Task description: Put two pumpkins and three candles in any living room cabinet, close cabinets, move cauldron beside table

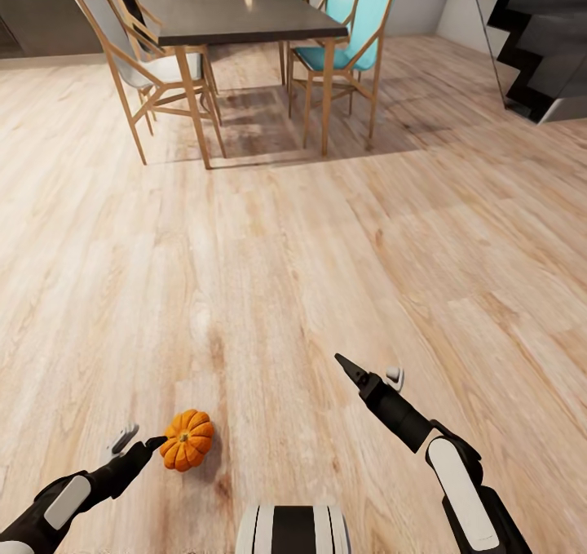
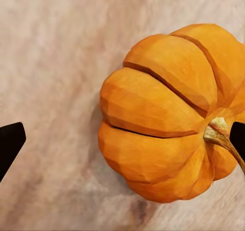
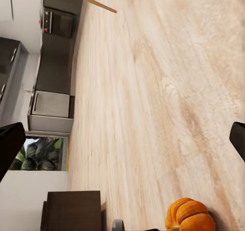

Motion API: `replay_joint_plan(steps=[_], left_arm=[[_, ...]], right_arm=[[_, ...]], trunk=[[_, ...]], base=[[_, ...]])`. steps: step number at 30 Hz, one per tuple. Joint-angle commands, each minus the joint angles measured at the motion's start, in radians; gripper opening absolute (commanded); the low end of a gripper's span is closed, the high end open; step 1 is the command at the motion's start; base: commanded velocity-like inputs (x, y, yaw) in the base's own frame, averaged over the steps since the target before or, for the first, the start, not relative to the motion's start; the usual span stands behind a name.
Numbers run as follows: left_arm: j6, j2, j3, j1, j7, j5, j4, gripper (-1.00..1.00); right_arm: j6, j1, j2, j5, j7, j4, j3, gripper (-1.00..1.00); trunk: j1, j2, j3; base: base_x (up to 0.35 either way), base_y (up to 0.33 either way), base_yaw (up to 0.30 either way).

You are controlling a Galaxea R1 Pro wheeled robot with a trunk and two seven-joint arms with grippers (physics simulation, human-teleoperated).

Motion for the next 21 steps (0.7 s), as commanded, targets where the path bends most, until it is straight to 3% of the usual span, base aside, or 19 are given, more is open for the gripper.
replay_joint_plan(steps=[1,6,10,17,21], left_arm=[[0.0,0.0,0.0,0.0,-0.001,0.0,0.0,1.0],[0.0,0.0,-0.001,0.0,-0.002,0.0,0.0,1.0],[0.0,0.0,-0.003,0.0,-0.003,0.0,0.0,1.0],[0.0,-0.002,-0.015,0.0,-0.099,-0.012,0.0,1.0],[-0.001,-0.003,-0.015,0.0,-0.108,-0.013,0.0,1.0]], right_arm=[[0.0,0.0,0.0,0.0,0.0,0.0,0.0,1.0],[0.0,0.0,0.0,0.001,0.0,0.0,0.0,1.0],[0.0,0.0,0.0,0.001,0.0,0.0,0.0,1.0],[-0.001,0.0,0.001,0.001,-0.001,0.0,0.0,1.0],[-0.001,0.0,0.001,0.001,-0.001,0.001,0.0,1.0]], trunk=[[0.0,0.0,-0.004],[0.003,-0.001,-0.023],[0.003,-0.001,-0.023],[0.003,-0.001,-0.023],[0.003,-0.001,-0.023]], base=[[0.0,0.0,0.0],[0.0,0.0,0.0],[0.0,0.0,0.0],[0.0,0.0,0.0],[0.0,0.0,0.0]])
